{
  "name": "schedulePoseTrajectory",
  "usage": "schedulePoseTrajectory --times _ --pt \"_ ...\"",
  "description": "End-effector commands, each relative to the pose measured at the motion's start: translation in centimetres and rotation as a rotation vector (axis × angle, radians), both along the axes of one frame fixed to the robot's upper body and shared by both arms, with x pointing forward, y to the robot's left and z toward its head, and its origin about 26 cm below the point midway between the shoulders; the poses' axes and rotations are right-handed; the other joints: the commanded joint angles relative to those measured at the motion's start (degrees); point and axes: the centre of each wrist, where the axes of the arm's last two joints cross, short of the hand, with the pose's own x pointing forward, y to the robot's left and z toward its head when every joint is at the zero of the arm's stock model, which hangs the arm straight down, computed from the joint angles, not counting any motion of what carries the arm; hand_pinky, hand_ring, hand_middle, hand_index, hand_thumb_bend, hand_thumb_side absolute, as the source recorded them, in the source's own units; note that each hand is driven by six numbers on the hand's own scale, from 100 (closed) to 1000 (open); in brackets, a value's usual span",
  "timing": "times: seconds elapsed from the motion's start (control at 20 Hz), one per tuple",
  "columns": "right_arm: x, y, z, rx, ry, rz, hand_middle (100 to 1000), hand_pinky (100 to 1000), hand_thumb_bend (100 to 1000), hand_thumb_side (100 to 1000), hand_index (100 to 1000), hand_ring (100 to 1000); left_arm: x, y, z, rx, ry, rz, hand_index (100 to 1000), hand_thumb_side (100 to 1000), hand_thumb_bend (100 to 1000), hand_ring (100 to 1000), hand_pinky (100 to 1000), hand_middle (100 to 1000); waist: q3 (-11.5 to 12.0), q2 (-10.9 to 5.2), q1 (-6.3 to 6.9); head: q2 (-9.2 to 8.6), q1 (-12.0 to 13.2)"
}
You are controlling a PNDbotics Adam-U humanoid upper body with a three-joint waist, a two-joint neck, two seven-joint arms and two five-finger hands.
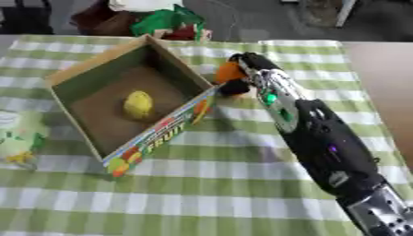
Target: Pick up objects on the table and place them in the box.
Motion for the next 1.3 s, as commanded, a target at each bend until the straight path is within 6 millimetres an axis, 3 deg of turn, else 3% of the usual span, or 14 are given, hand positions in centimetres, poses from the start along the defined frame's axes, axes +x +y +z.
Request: schedulePoseTrajectory --times 0.05,0.2,0.35,0.6,0.65,0.8,1.25,1.3 --pt "0.0 -0.7 1.4 -0.006 -0.024 -0.016 765 845 299 526 910 946 -0.3 0.1 0.9 0.014 -0.026 0.002 738 801 100 619 465 652 0.08 -1.08 0.07 -0.44 0.08" --pt "0.0 -1.0 1.5 -0.019 -0.027 -0.035 762 841 275 516 905 943 -0.3 0.1 0.9 0.014 -0.026 0.002 738 801 100 619 465 652 -0.07 -1.15 -0.03 -0.32 0.19" --pt "-0.1 -1.2 1.5 -0.026 -0.024 -0.047 727 836 133 460 887 934 -0.2 0.1 0.9 0.015 -0.025 0.0 738 801 100 619 465 652 -0.24 -1.27 -0.1 -0.32 0.29" --pt "-0.3 -1.1 1.7 -0.024 -0.025 -0.048 727 836 133 460 887 934 -0.2 0.1 0.9 0.014 -0.025 -0.001 738 801 100 619 465 652 -0.28 -1.31 -0.11 -0.32 0.31" --pt "-0.3 -1.0 1.8 -0.022 -0.032 -0.041 649 821 100 232 844 907 -0.2 0.1 1.0 0.015 -0.025 -0.002 737 800 100 619 466 652 -0.32 -1.34 -0.1 -0.32 0.35" --pt "-0.9 -0.8 2.6 0.0 -0.053 -0.003 641 815 100 100 835 900 -0.2 0.1 1.0 0.014 -0.026 -0.001 737 800 100 619 466 652 -0.46 -1.41 -0.11 -0.3 0.49" --pt "-1.5 -0.4 3.1 0.04 -0.042 0.019 613 807 100 100 816 887 -0.2 0.0 1.0 0.012 -0.026 -0.002 737 800 100 619 466 651 -0.48 -1.53 -0.15 -0.36 0.46" --pt "-1.6 -0.2 3.6 0.05 -0.06 0.028 478 749 100 135 716 779 -0.2 0.0 1.0 0.01 -0.024 -0.002 737 799 100 619 467 651 -0.49 -1.82 -0.11 -0.27 0.45"
